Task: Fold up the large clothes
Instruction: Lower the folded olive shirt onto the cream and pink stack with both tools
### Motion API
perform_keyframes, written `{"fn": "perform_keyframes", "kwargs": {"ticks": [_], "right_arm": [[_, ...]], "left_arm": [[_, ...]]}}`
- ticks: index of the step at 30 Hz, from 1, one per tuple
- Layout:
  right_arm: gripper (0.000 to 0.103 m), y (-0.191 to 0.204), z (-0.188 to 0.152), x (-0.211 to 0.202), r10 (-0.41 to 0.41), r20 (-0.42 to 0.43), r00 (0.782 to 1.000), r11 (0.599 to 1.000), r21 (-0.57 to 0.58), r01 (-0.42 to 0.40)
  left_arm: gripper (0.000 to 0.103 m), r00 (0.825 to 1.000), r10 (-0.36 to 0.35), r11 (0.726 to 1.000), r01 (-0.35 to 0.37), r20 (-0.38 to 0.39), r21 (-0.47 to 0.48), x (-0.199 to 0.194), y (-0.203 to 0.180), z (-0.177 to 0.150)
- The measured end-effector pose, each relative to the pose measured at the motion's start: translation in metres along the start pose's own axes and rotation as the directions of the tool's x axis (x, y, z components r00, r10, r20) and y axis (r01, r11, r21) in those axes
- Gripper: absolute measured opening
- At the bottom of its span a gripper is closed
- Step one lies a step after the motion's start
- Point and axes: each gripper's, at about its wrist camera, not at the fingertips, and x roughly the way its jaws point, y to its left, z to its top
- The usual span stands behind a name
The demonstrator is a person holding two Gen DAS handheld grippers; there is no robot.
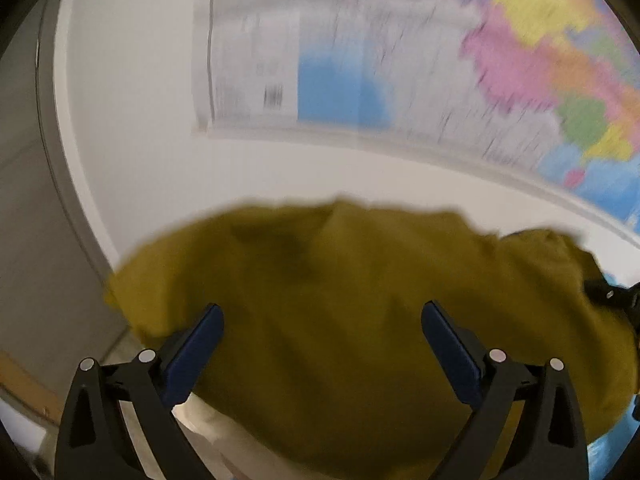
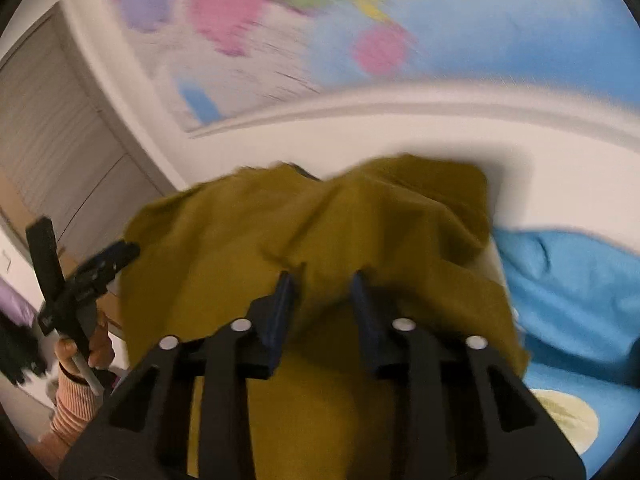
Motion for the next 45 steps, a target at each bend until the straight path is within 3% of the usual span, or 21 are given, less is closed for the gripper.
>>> {"fn": "perform_keyframes", "kwargs": {"ticks": [3,6,8,11,17,20,23,25,30,33,36,41,45], "right_arm": [[0.029,-0.013,-0.006,-0.005,0.013,-0.004,1.0,0.999,0.035,-0.013],[0.037,0.006,-0.012,-0.027,-0.031,0.037,0.999,0.998,-0.053,0.033],[0.042,0.02,-0.017,-0.044,0.014,0.07,0.997,0.994,-0.112,-0.006],[0.047,0.041,-0.036,-0.066,0.037,0.1,0.994,0.975,-0.222,-0.014],[0.057,0.056,-0.075,-0.07,0.068,0.052,0.996,0.949,-0.311,-0.048],[0.056,0.061,-0.091,-0.054,0.004,0.022,1.0,0.934,-0.357,0.005],[0.057,0.06,-0.097,-0.048,-0.015,0.011,1.0,0.929,-0.369,0.018],[0.058,0.06,-0.093,-0.055,0.015,0.019,1.0,0.935,-0.355,-0.007],[0.057,0.046,-0.086,-0.077,0.018,0.115,0.993,0.953,-0.304,0.018],[0.056,0.025,-0.087,-0.063,-0.025,0.06,0.998,0.97,-0.241,0.039],[0.056,0.015,-0.093,-0.051,-0.014,0.044,0.999,0.977,-0.21,0.023],[0.058,0.02,-0.096,-0.06,-0.009,0.084,0.996,0.981,-0.192,0.025],[0.058,0.039,-0.11,-0.079,-0.013,0.144,0.989,0.969,-0.243,0.048]], "left_arm": [[0.095,0.999,0.017,1.0,-0.018,-0.046,-0.024,0.015,0.006,-0.015],[0.095,0.999,0.039,0.999,-0.039,-0.02,-0.007,0.003,0.003,-0.02],[0.095,0.999,0.048,0.999,-0.049,0.018,0.013,-0.011,-0.002,-0.021],[0.096,0.997,0.008,0.999,-0.013,0.081,0.05,-0.034,-0.016,-0.026],[0.096,0.992,-0.095,0.992,0.087,0.086,0.087,-0.054,-0.052,-0.038],[0.096,0.988,-0.135,0.989,0.13,0.07,0.069,-0.055,-0.061,-0.043],[0.096,0.992,-0.12,0.99,0.116,0.05,0.076,-0.052,-0.068,-0.045],[0.096,0.993,-0.116,0.991,0.113,0.038,0.077,-0.049,-0.069,-0.046],[0.096,0.994,-0.106,0.991,0.104,0.02,0.083,-0.048,-0.07,-0.052],[0.096,0.995,-0.104,0.992,0.102,0.013,0.07,-0.047,-0.07,-0.055],[0.096,0.994,-0.104,0.993,0.103,0.016,0.062,-0.05,-0.071,-0.057],[0.096,0.991,-0.121,0.992,0.118,0.051,0.049,-0.069,-0.078,-0.063],[0.096,0.984,-0.162,0.986,0.158,0.074,0.059,-0.083,-0.091,-0.068]]}}
